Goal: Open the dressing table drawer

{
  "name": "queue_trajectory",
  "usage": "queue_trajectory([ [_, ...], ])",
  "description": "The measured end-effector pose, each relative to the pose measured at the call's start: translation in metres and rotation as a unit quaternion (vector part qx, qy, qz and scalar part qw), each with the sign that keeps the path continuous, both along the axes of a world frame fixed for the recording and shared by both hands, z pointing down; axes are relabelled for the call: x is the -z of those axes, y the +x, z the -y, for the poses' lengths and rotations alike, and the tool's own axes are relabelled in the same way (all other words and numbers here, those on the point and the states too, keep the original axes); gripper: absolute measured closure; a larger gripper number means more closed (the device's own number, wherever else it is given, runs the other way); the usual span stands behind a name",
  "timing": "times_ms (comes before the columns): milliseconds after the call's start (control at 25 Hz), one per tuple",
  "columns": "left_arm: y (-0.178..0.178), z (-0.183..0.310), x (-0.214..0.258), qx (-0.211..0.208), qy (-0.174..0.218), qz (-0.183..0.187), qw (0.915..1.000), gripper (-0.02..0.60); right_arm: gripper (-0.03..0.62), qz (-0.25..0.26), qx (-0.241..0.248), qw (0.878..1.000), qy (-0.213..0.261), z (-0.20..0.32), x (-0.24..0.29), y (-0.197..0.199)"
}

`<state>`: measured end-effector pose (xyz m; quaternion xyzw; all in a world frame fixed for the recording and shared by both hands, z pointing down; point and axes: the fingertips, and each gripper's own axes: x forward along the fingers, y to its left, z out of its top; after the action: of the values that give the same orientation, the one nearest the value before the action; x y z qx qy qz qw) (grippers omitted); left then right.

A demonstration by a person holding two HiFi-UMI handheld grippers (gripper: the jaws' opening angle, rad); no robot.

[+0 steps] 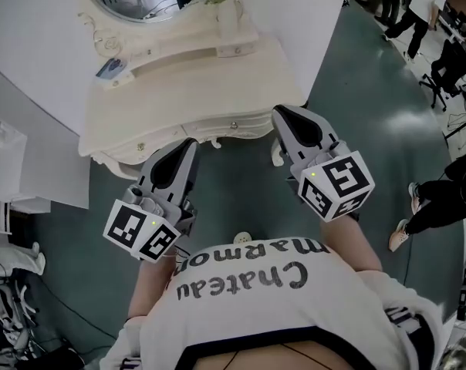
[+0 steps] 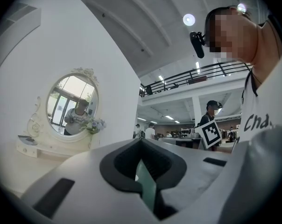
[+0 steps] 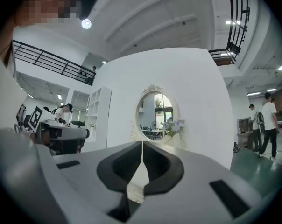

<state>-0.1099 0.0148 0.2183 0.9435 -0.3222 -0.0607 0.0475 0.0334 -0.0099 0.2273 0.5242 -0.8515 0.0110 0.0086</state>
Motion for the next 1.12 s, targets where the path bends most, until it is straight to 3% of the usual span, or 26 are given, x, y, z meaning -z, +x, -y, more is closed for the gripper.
queue_trajectory([
  [480,-0.023,0.049,-0.020,-0.015,-0.022,-0.008,0.9996,0.558,0.568,-0.015,-0.010,1.000,-0.022,0.047,-0.019,-0.025],
  [1120,-0.021,0.133,-0.041,0.013,-0.047,-0.003,0.9988,0.558,0.568,-0.014,0.018,0.999,-0.033,0.142,-0.038,-0.026],
])
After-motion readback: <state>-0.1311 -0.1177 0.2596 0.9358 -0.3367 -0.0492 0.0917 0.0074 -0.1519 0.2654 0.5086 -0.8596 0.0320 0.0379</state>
